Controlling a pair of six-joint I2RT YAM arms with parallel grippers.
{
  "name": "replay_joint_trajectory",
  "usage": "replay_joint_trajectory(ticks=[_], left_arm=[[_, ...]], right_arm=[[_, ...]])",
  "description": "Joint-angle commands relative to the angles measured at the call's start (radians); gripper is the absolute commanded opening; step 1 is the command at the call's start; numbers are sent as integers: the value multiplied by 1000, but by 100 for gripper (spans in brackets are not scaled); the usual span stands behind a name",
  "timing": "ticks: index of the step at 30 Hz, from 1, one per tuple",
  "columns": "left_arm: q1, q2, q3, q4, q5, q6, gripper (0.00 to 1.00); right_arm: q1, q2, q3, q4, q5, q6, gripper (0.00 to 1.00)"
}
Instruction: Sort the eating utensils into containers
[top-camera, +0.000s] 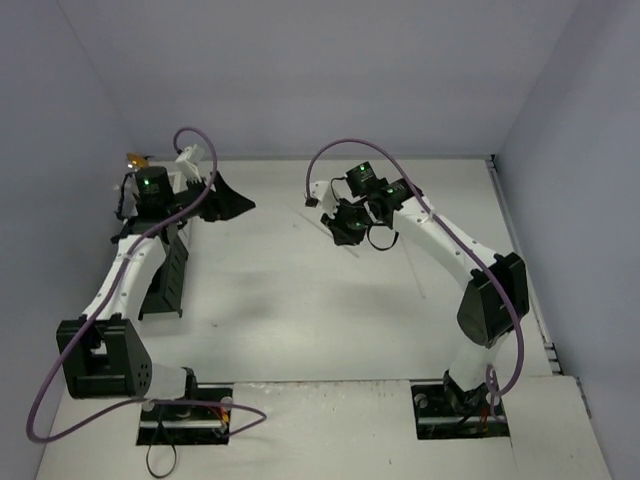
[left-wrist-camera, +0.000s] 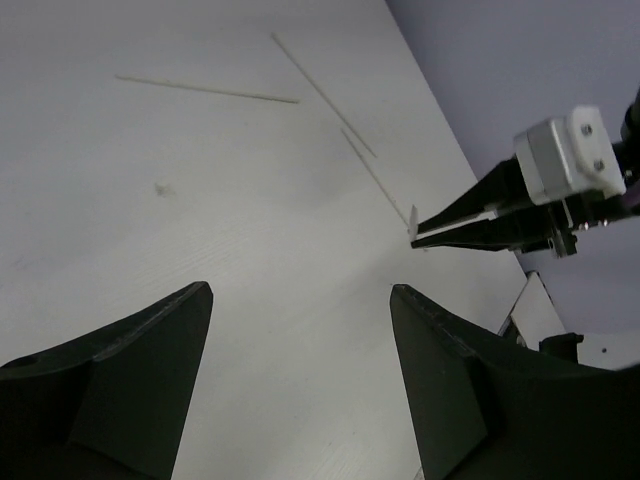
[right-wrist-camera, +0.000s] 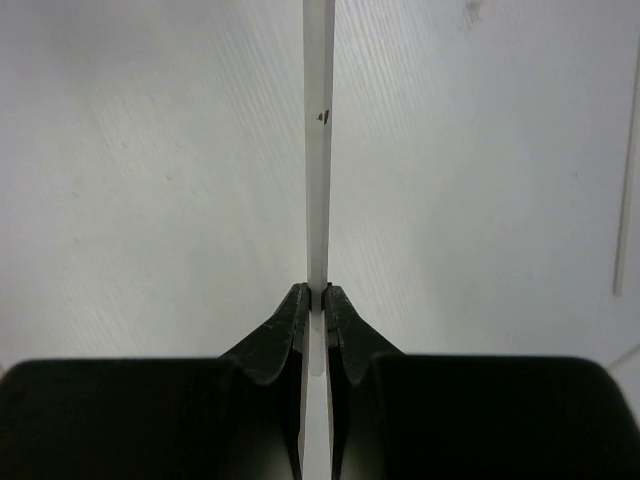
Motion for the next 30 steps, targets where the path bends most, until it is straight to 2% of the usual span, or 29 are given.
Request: replay_joint_trajectory(ticks=[1,8,13,15,17,20,21,23,25,27,29,30], left_arm=[[-145,-63,-8,201,-13,-30,70],[-278,15,17,266,-80,-83,70],[-320,56,43,269,-119,-81,69],[-326,70,54,269,-122,-83,58],[-328,82,65,269,-129,-91,41],[-318,80,76,271,-126,-113,5],[-311,73,74,271,-121,-126,0],[-275,55,62,271,-107,-166,0],[-228,26,53,269,-72,-203,0],[-159,-6,71,226,-31,-214,0],[-58,-54,125,-13,-22,-132,0],[-27,-69,155,-93,-16,-77,0]], right_arm=[[5,1,60,26,-268,160,0],[5,50,119,53,-367,240,0],[16,50,122,58,-370,253,0],[18,47,120,59,-374,256,0],[20,42,121,60,-374,258,0],[25,33,123,66,-378,268,0],[25,31,124,66,-379,271,0],[25,25,129,69,-378,274,0],[25,24,134,70,-375,286,14],[23,24,140,70,-365,303,48],[21,19,138,70,-352,308,78],[19,14,136,70,-342,306,84]])
